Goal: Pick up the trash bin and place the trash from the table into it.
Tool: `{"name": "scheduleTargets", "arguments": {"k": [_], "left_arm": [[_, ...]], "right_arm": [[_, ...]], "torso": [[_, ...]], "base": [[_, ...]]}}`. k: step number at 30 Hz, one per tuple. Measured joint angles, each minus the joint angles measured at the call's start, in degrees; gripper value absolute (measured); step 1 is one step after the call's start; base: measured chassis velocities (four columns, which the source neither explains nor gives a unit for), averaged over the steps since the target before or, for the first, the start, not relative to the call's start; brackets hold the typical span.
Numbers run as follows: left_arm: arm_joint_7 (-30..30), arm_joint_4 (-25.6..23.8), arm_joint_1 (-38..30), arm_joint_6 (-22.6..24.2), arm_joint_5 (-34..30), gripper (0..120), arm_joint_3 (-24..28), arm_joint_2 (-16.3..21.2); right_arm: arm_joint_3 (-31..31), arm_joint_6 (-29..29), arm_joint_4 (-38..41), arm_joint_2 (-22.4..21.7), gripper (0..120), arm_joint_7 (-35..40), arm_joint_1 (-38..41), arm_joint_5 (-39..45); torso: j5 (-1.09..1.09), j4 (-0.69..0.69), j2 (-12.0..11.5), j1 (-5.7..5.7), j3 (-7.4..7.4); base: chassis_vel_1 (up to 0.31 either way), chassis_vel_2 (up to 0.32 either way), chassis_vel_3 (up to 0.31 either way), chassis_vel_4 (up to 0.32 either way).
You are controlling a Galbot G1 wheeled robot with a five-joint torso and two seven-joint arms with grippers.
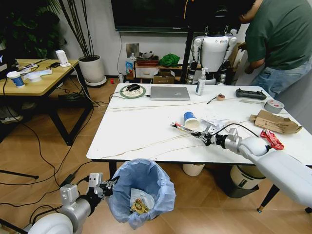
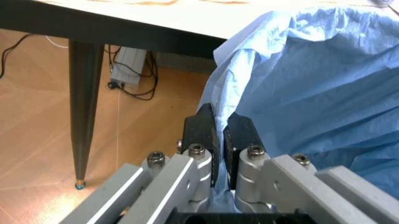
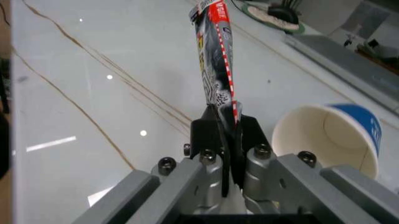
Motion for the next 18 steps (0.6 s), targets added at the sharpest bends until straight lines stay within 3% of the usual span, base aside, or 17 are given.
{"name": "scheduleTargets", "arguments": {"k": [2, 7, 13, 18], "left_arm": [[0.0, -0.1, -0.2, 0.0, 0.0, 0, 0.1, 0.0], [-0.5, -0.4, -2.9, 0.4, -1.6, 0, 1.2, 0.7], [-0.8, -0.4, -5.4, 0.8, -3.0, 0, 3.0, 1.1], [-0.8, -0.2, -7.0, 0.9, -3.7, 0, 4.2, 1.6]], "right_arm": [[1.0, 0.0, 2.8, -1.3, 0, 0.1, -1.0, 0.2], [5.5, -2.2, 21.5, -8.7, 0, 2.6, -6.3, 2.2], [7.5, -2.8, 34.2, -13.8, 0, 5.9, -11.1, 3.0], [8.2, -3.3, 39.2, -15.5, 0, 6.7, -13.3, 2.1]], "torso": [[-0.03, 0.00, 0.0, 0.00, 0.00], [-0.04, -0.01, 0.0, -0.01, -0.01], [-0.04, -0.01, 0.0, -0.01, -0.01], [-0.05, -0.01, 0.0, -0.01, -0.01]], "base": [[0.000, 0.000, 0.000, 0.000], [0.000, 0.000, 0.000, 0.000], [0.000, 0.000, 0.000, 0.000], [0.000, 0.000, 0.000, 0.000]]}}
